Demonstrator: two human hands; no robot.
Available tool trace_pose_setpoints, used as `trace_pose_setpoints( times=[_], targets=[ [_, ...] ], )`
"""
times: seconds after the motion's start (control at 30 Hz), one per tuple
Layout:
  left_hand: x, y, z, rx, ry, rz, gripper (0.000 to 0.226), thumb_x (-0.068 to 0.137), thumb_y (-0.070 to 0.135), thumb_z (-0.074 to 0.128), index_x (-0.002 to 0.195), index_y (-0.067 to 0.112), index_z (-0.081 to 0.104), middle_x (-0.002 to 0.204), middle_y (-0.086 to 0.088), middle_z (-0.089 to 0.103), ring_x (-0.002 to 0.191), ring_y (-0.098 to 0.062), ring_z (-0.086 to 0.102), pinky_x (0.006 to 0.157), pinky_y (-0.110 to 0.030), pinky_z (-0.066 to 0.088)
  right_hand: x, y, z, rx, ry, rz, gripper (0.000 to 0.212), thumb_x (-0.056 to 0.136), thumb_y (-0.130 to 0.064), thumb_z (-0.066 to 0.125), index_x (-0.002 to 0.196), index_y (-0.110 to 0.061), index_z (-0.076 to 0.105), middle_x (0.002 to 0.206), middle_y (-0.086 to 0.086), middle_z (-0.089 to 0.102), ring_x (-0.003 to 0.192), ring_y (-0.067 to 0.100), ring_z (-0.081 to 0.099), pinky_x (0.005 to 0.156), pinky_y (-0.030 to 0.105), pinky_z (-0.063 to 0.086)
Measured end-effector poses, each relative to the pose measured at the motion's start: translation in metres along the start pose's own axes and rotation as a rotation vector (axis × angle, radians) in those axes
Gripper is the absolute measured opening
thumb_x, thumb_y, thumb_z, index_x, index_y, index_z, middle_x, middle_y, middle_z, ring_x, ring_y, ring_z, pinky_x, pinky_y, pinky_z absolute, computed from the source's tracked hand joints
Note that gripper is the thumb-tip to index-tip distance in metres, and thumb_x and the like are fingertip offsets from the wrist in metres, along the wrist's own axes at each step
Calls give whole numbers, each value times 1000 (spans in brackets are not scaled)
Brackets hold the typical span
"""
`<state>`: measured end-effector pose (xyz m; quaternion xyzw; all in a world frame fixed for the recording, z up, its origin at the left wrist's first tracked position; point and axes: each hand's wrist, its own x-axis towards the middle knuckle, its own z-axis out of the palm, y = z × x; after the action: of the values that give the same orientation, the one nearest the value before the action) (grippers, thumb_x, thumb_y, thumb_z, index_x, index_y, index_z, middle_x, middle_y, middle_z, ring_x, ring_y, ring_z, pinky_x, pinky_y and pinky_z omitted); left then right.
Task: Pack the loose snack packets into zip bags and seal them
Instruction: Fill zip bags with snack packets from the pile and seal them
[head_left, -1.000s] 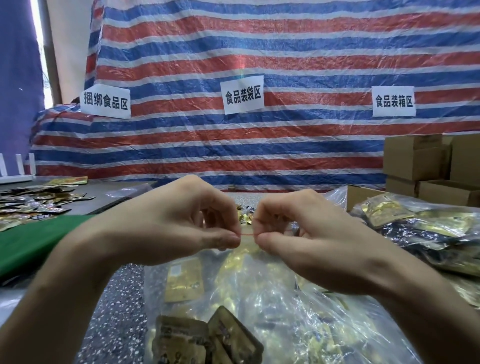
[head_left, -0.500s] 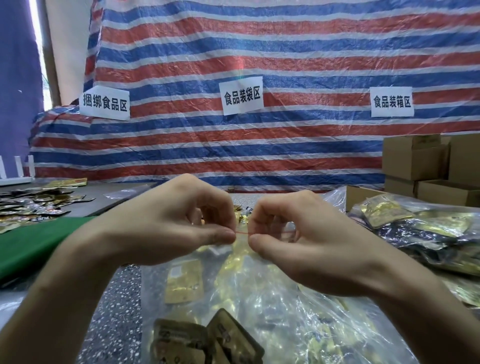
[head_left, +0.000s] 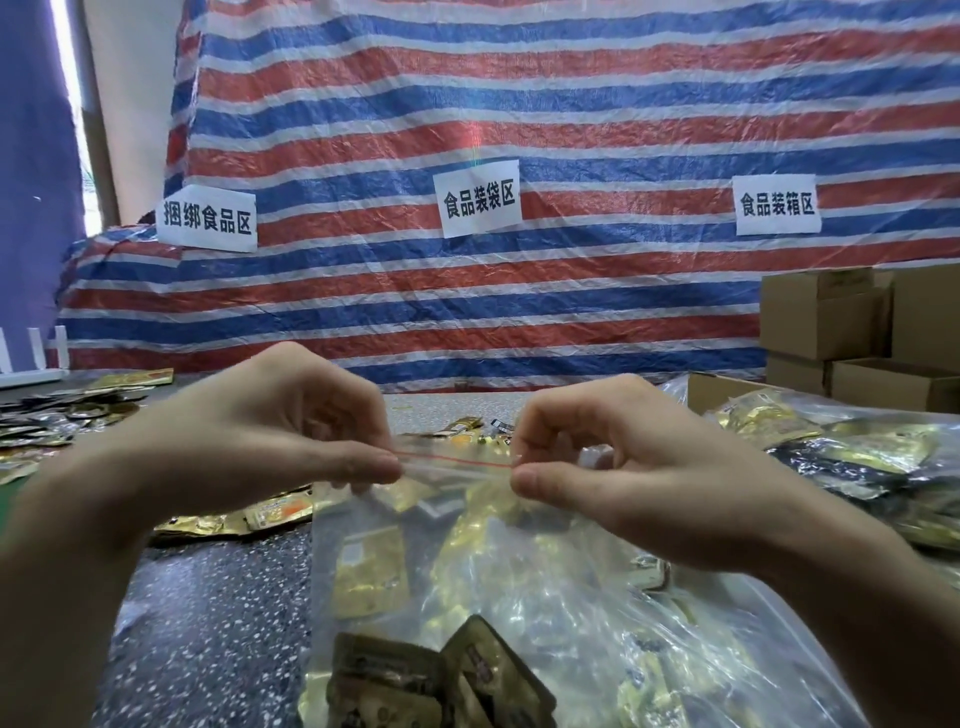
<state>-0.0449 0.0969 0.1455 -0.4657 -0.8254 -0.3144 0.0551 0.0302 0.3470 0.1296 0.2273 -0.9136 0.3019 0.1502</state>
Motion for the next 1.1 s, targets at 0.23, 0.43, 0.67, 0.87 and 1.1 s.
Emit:
trace_pose_setpoints(
  times=[0.23,0.43,0.67,0.87,1.1],
  targets=[
    [10,15,18,50,23,127,15,79,33,81,71,23,74,64,7,68,61,-5,62,59,-16,45,-4,-4,5,-199,-11,-37,11,91,-39,63,91,-31,70,83,-17,67,79,3,62,68,25,52],
    [6,8,10,-78,14,134,6,79,32,82,79,27,78,72,-1,73,66,-12,68,61,-21,51,-3,-2,5,-59,-60,-19,50,81,-64,66,122,-36,65,100,-21,67,90,-5,61,77,17,53],
    [3,-7,2,-219,-44,8,15,80,28,81,86,15,79,79,-10,75,70,-16,68,62,-20,51,1,0,10,-46,69,-31,12,88,-36,74,83,-25,77,64,-13,63,60,3,54,58,21,39],
    [0,-11,0,-223,10,43,1,82,13,80,83,12,79,75,-13,72,67,-18,65,59,-21,49,2,1,11,-29,76,-7,12,86,-38,76,82,-27,78,64,-11,63,58,3,53,56,20,39],
    [10,7,14,-122,81,135,7,72,23,81,70,17,77,65,-10,67,63,-29,59,59,-43,45,1,-6,19,13,136,-73,11,86,-38,72,87,-28,75,72,-8,71,64,11,64,61,36,54]
  ],
)
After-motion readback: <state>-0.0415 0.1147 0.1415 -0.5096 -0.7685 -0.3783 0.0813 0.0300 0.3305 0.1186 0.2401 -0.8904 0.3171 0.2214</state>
